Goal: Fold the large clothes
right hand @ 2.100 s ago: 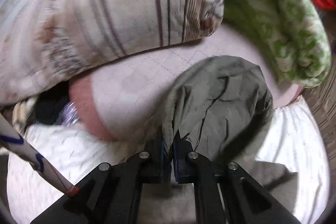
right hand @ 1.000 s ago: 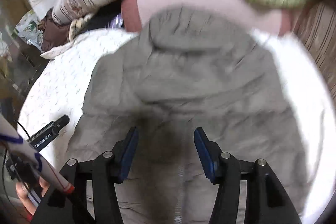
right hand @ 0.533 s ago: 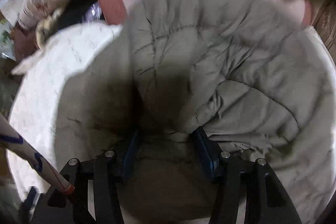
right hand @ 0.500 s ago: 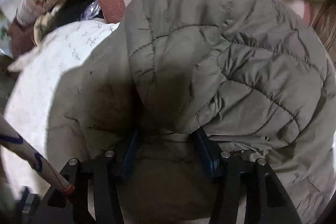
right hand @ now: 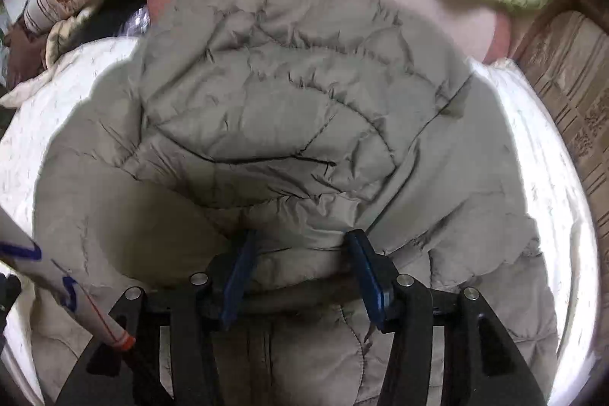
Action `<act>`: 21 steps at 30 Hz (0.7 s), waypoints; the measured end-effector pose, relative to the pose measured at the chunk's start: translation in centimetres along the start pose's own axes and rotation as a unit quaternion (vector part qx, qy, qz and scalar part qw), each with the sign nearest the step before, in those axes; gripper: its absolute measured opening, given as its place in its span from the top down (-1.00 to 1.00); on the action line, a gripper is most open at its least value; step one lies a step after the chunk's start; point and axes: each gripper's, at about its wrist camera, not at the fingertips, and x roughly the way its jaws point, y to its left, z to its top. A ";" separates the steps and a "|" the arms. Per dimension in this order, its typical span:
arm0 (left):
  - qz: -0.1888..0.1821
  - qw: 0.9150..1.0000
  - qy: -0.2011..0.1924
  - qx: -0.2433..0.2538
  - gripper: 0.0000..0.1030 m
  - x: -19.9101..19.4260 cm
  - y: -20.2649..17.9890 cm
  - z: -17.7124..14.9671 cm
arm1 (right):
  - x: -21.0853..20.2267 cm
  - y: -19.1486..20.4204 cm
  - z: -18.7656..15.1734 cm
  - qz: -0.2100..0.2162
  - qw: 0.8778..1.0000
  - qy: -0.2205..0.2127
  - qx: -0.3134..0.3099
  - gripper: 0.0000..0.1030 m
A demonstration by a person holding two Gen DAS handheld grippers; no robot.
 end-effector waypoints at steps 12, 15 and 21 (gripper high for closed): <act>-0.003 1.000 0.003 -0.002 -0.23 1.0 0.1 0.3 | 2.3 9.9 0.5 0.057 0.997 0.019 -0.058 -0.17; -0.016 1.000 -0.009 0.006 -0.23 1.0 -0.7 1.0 | -1.0 8.0 0.3 0.101 0.994 -0.021 -0.036 -0.16; -0.051 0.995 -0.070 0.055 -0.23 0.9 -4.7 3.4 | -6.8 0.3 -0.3 0.041 0.992 -0.116 0.002 -0.17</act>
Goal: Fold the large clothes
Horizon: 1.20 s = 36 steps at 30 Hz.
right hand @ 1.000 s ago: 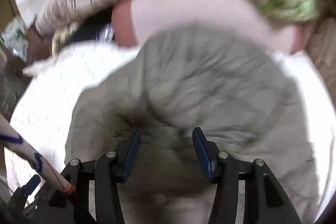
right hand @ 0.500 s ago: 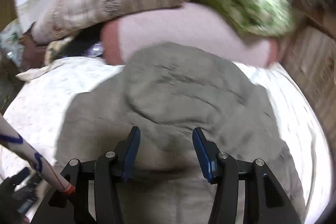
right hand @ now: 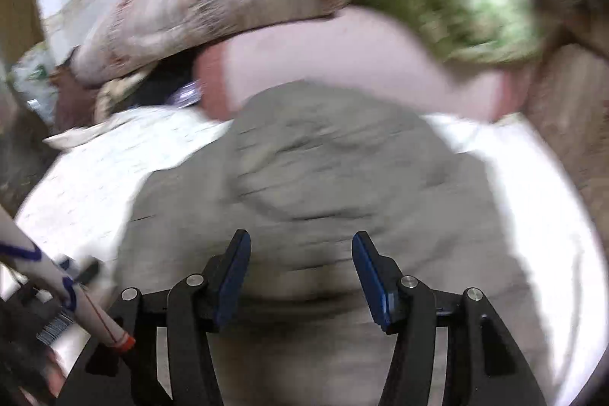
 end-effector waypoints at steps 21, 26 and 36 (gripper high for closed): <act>0.020 0.997 0.077 0.013 -0.23 -2.8 0.6 -4.9 | -5.7 -19.0 -8.3 -0.049 0.989 0.119 0.071 -0.31; 0.011 0.995 0.090 -0.028 -0.23 -6.5 4.2 -7.8 | -8.4 -27.8 -13.3 -0.044 0.977 0.131 0.163 -0.34; -0.055 0.975 0.183 -0.113 -0.23 -7.6 10.1 -14.0 | -5.9 -32.5 -17.0 0.114 0.948 0.115 0.274 -0.34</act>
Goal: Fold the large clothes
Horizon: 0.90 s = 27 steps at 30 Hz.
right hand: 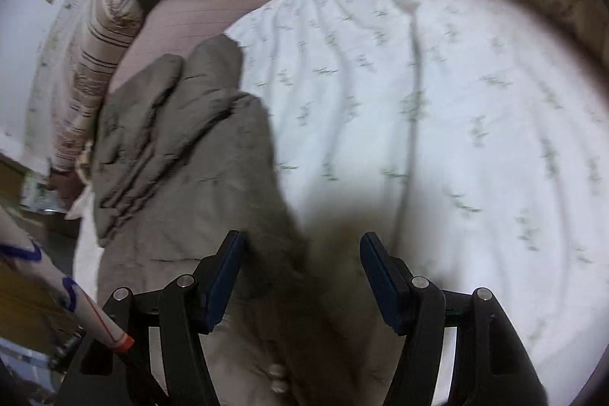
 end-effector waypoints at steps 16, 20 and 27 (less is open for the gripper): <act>-0.114 0.993 0.037 0.016 -0.23 -1.6 -2.0 -5.4 | 0.7 0.5 -6.0 0.143 0.983 0.110 -0.012 -0.32; -0.134 0.991 0.020 0.010 -0.23 -2.8 -2.1 -6.6 | -0.6 -0.9 -7.7 0.192 0.975 0.113 0.028 -0.24; -0.135 0.990 0.023 0.019 -0.23 -1.7 -2.5 -8.2 | -1.6 -1.1 -10.4 0.194 0.973 0.122 0.014 -0.21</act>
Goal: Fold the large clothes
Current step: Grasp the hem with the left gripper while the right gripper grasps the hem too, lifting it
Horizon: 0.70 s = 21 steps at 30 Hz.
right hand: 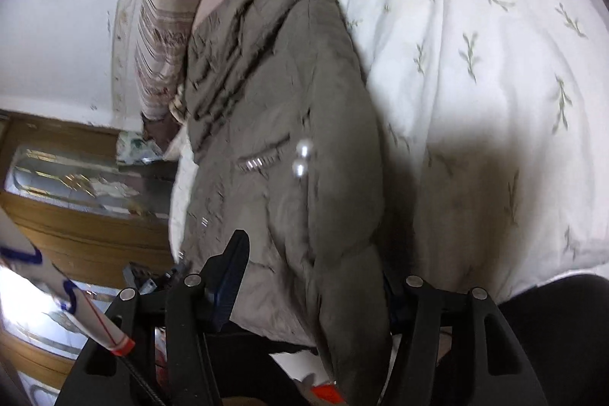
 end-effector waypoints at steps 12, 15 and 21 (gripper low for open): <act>0.020 0.999 -0.023 -0.019 -0.03 -0.4 -0.1 -1.2 | 1.3 2.3 -1.8 -0.036 0.998 -0.002 -0.047 0.32; 0.036 0.999 -0.016 -0.028 -0.05 0.1 -0.3 -1.6 | 2.4 2.3 -2.1 -0.055 0.997 -0.001 -0.045 0.32; 0.104 0.994 -0.021 -0.002 0.64 -1.4 -2.4 -1.2 | 2.2 2.7 -2.0 -0.060 0.998 -0.018 -0.024 0.64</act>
